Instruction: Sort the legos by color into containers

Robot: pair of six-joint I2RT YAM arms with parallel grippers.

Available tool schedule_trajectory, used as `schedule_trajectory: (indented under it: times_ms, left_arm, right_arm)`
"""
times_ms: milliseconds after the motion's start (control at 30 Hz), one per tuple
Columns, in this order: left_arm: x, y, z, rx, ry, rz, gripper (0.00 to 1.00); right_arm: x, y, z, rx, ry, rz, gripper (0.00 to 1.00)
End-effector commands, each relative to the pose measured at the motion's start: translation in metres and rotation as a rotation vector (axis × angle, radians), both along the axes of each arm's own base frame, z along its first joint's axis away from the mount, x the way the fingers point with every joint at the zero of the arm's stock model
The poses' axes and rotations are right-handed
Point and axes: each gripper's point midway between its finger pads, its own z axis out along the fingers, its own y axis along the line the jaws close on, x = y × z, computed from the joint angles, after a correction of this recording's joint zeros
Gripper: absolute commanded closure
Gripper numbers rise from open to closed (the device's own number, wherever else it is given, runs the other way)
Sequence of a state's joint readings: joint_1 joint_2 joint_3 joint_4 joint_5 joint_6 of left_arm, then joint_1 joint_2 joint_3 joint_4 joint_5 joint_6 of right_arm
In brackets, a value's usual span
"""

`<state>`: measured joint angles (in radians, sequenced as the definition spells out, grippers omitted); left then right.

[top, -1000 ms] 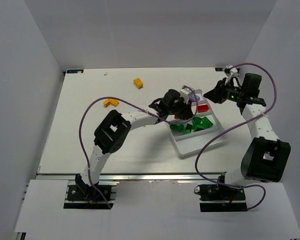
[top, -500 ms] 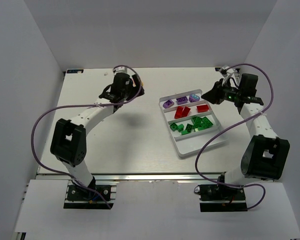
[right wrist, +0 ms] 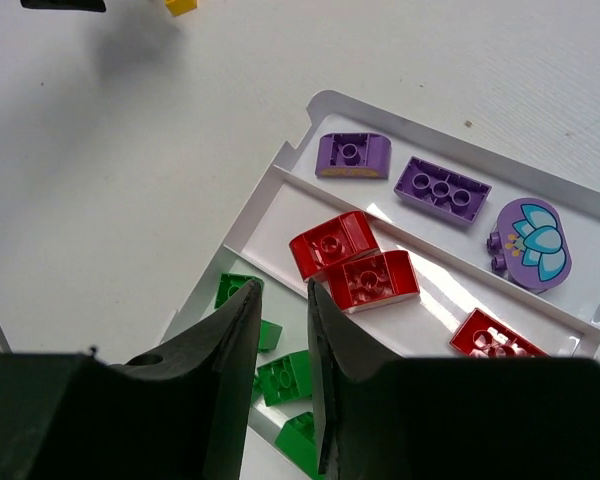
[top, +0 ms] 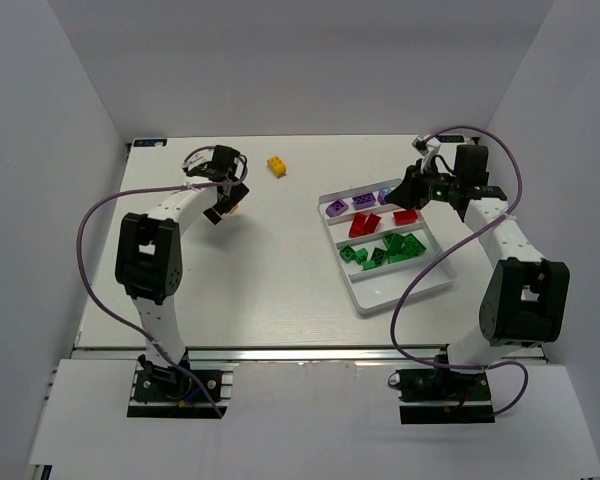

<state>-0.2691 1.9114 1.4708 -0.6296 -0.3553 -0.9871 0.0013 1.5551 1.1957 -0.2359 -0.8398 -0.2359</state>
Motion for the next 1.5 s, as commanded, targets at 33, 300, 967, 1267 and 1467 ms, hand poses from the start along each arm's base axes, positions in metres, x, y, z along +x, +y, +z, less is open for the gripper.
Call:
schedule_trajectory:
  times_ms: [33, 300, 967, 1267, 1467]
  left_arm:
    - [0.010, 0.013, 0.002, 0.039, 0.025, 0.081, 0.16]
    - [0.047, 0.020, -0.012, 0.089, 0.065, 0.100, 0.17]
    - [0.066, 0.017, -0.035, 0.083, 0.089, 0.082, 0.55]
    - [0.076, -0.044, 0.033, -0.100, -0.105, -0.174, 0.84]
    - [0.017, -0.147, 0.103, -0.405, -0.428, -0.741, 0.92]
  right_arm:
    - [0.009, -0.002, 0.014, -0.009, -0.049, 0.001, 0.69]
    - [0.006, -0.002, 0.010, -0.010, -0.040, -0.002, 0.68]
    - [0.010, -0.002, 0.008, -0.013, -0.040, -0.002, 0.68]
    - [0.007, -0.003, 0.013, -0.020, -0.058, 0.003, 0.68]
    - [0.006, -0.003, 0.019, -0.031, -0.087, 0.019, 0.69]
